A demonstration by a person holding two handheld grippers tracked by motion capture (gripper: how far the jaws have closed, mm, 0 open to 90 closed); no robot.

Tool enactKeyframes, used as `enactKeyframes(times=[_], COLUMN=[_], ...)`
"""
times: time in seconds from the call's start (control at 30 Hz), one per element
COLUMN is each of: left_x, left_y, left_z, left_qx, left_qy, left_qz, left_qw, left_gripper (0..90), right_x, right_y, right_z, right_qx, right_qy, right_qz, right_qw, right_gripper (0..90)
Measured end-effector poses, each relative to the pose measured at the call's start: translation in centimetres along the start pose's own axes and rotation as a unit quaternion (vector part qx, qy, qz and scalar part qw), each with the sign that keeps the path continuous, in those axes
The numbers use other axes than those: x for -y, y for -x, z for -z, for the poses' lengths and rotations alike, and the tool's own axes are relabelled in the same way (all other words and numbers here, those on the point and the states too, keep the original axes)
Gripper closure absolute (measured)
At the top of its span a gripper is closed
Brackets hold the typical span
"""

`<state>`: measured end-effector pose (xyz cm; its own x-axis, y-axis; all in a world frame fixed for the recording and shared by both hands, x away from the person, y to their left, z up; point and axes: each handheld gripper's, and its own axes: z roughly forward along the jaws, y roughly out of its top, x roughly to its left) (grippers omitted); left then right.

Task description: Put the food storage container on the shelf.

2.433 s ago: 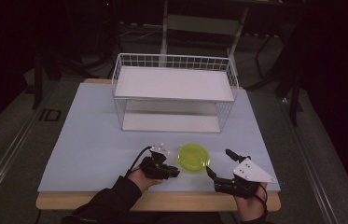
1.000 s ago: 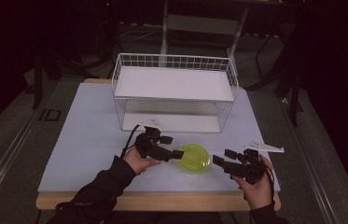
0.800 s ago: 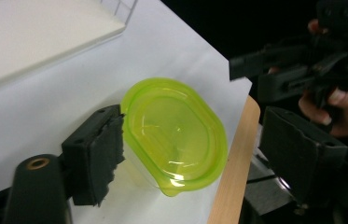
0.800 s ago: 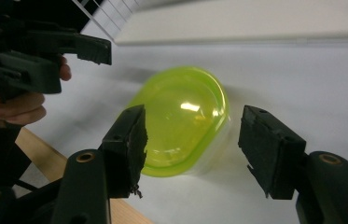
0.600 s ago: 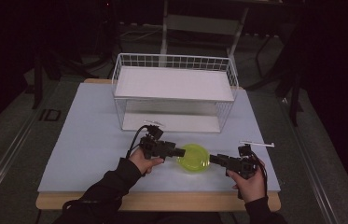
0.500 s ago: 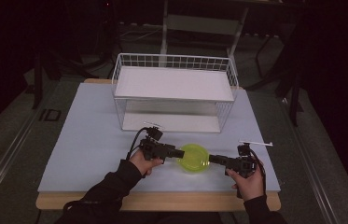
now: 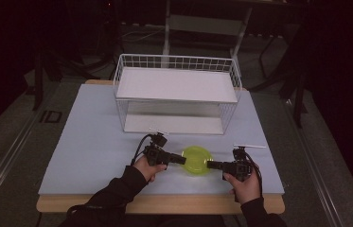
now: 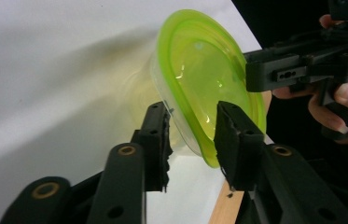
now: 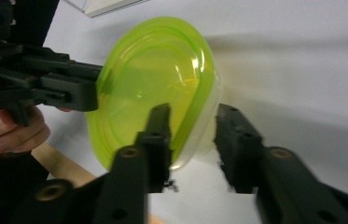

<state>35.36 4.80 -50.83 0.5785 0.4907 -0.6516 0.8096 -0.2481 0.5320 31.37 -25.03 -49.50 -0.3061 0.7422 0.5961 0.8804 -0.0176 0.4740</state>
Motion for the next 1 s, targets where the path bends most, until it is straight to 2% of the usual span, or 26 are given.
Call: enactKeyframes(times=[0.03,0.07,0.1,0.17,0.23,0.3,0.4,0.47,0.67,1.0], left_x=[0.0,0.0,0.2,0.4,0.5,0.6,0.8,0.8,0.2,-1.3], left_y=[0.0,0.0,0.4,0.5,0.5,0.9,1.2,1.3,2.6,4.7], left_z=[0.0,0.0,0.0,0.1,0.3,0.4,0.6,0.9,2.8,6.9], left_qx=[0.000,0.000,-0.007,-0.009,-0.005,-0.012,-0.012,-0.009,-0.011,-0.018], left_qy=[0.000,0.000,-0.004,-0.004,-0.002,-0.007,-0.004,0.008,0.036,0.078], left_qz=[0.000,0.000,-0.010,-0.003,0.009,0.000,0.009,0.012,0.007,-0.006], left_qw=[1.0000,1.0000,0.9999,0.9999,0.9999,0.9999,0.9999,0.9999,0.9992,0.9968], left_gripper=[71.2,71.2,71.2,73.5,76.6,78.4,80.8,81.2,82.0,82.6], right_x=[0.0,0.0,0.0,0.1,0.2,0.2,0.1,0.0,-0.9,-3.5], right_y=[0.0,-0.1,-0.1,-0.7,-0.9,-1.2,-1.8,-2.2,-3.4,-7.1], right_z=[0.0,0.0,0.0,-0.1,0.0,0.2,0.5,0.7,1.6,3.1], right_qx=[0.000,0.001,0.001,0.001,-0.004,0.007,0.023,0.027,0.016,0.007], right_qy=[0.000,-0.001,-0.001,-0.005,-0.001,0.004,0.010,0.014,0.031,0.056], right_qz=[0.000,0.002,0.002,0.011,0.009,0.020,0.043,0.055,0.071,0.120], right_qw=[1.0000,1.0000,1.0000,0.9999,0.9999,0.9998,0.9988,0.9980,0.9969,0.9911], right_gripper=[69.6,69.6,71.4,74.5,77.4,79.4,80.2,80.2,80.2,80.2])
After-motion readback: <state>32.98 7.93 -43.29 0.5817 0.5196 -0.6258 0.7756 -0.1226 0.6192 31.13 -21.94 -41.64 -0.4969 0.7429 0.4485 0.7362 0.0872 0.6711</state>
